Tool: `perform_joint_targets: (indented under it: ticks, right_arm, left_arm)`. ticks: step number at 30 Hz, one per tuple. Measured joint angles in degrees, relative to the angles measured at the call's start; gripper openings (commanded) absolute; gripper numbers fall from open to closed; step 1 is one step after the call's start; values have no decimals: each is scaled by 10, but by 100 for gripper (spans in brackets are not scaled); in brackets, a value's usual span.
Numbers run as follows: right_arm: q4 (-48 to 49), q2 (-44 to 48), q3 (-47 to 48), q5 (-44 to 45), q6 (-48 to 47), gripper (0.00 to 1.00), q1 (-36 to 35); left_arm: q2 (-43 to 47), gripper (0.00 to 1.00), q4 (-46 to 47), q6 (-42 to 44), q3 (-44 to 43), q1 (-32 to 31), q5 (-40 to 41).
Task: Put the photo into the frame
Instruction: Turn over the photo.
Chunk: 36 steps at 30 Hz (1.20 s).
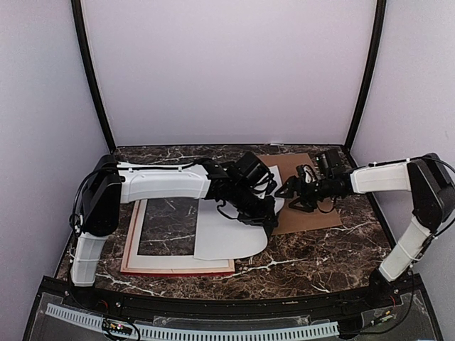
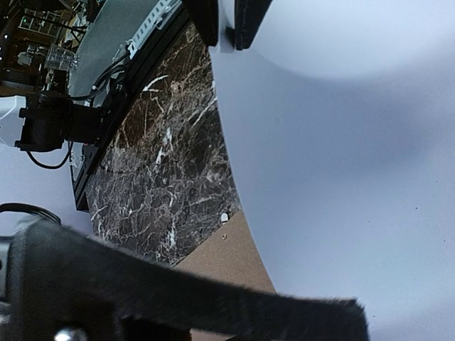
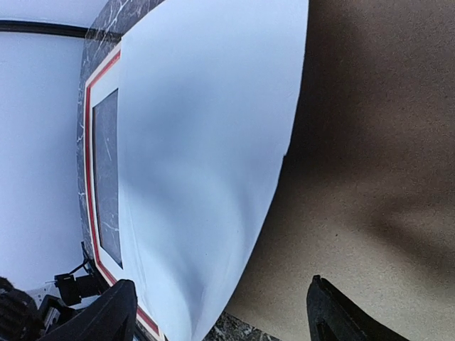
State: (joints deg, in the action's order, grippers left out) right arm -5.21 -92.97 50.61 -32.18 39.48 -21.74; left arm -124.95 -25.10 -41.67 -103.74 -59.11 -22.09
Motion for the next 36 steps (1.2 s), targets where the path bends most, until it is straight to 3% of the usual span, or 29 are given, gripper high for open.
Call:
perform_joint_targets:
  ticks: [4,13,18,25,30,36]
  right_arm:
    - [13,-20,0,-4,9,57,-16]
    - [28,-43,0,-5,12,27,-20]
    - [34,-56,0,-7,13,0,-20]
    - [35,-63,0,-8,9,0,-20]
    - [28,-60,0,-6,-7,0,-20]
    - [13,-35,0,-9,-25,0,-20]
  left_arm:
    - [0,10,3,-2,2,-3,1]
    - [-7,19,6,5,6,-14,14]
    - [-9,27,6,11,9,-19,18]
    - [-9,44,5,29,8,-19,17]
    - [-5,49,-19,62,9,-19,36]
    - [95,55,-66,107,87,-2,87]
